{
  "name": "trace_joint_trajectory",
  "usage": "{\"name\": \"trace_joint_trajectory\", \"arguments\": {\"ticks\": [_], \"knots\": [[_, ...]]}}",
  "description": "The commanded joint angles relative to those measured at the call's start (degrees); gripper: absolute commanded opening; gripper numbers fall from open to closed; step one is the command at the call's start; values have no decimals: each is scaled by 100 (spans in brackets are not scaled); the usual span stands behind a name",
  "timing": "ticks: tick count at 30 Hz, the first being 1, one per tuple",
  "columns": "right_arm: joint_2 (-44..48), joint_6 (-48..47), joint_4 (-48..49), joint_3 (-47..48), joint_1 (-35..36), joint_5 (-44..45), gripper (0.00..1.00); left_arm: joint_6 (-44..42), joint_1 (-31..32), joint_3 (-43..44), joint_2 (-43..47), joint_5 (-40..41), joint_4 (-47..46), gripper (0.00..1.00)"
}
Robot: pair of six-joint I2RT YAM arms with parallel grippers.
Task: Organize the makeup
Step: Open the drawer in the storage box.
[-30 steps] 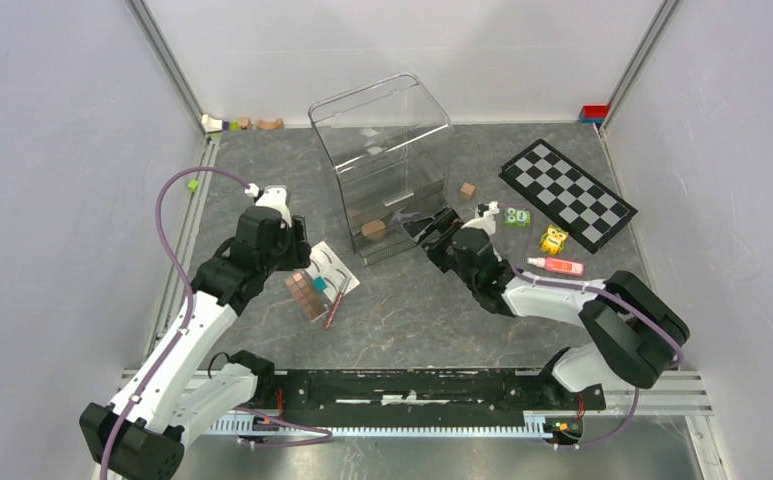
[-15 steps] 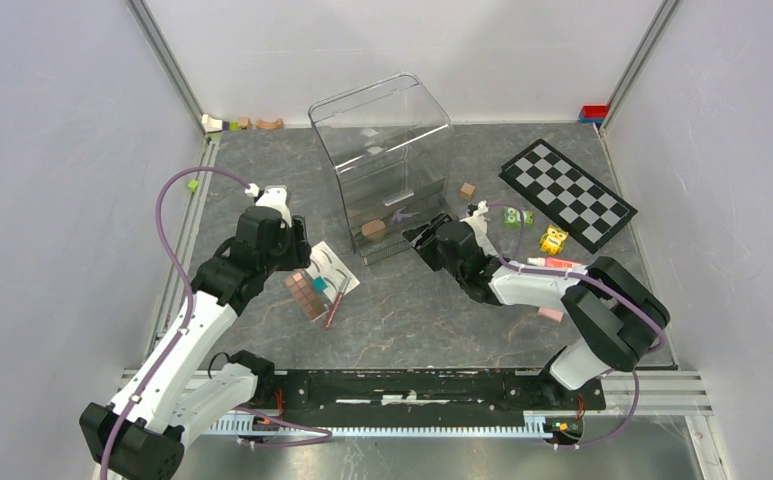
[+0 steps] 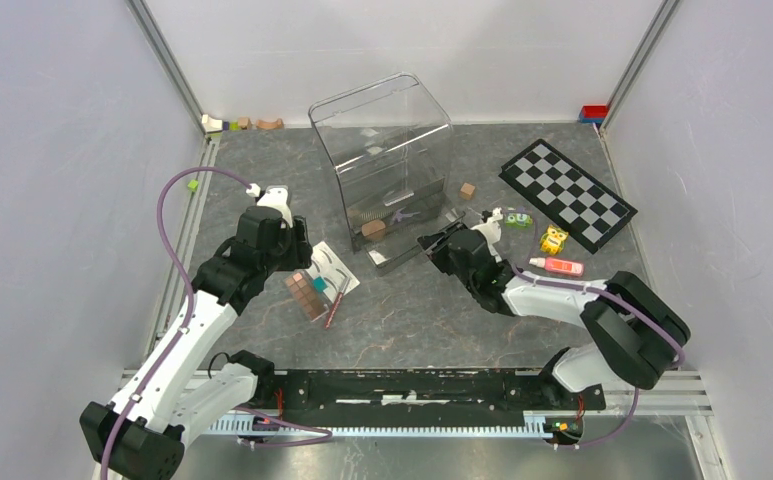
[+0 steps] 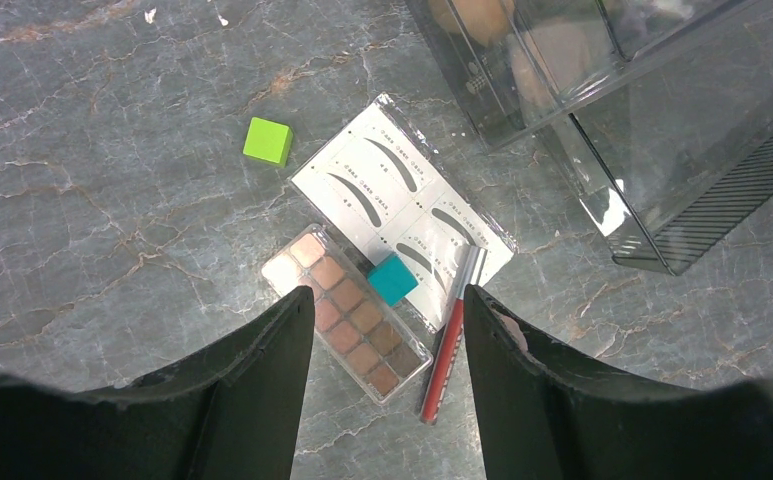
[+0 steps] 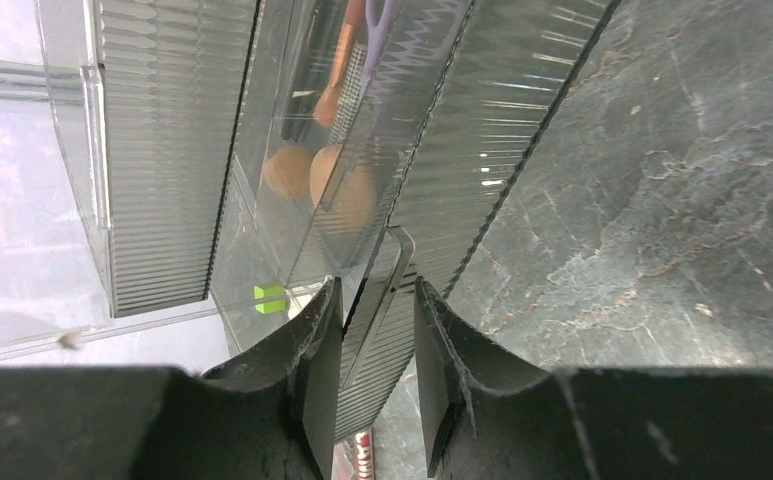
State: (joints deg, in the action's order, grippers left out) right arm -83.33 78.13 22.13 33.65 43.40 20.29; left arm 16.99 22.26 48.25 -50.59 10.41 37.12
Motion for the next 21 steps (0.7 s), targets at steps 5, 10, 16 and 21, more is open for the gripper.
{"name": "trace_joint_trajectory", "arguments": {"ticks": [5,10,16,21], "knots": [[405,-169,178,-261,48,-75,31,-232,-13,62,3,-13,-214,63],[358,-219,241,-265,139,-150,29,-232,-18,53,18,-4,-209,63],[260,-237,245,-191,337,-197,28,-232,-13,58,14,7,-206,64],[282,-209,203,-253,502,-97,28,-232,-18,55,16,-2,-211,63]]}}
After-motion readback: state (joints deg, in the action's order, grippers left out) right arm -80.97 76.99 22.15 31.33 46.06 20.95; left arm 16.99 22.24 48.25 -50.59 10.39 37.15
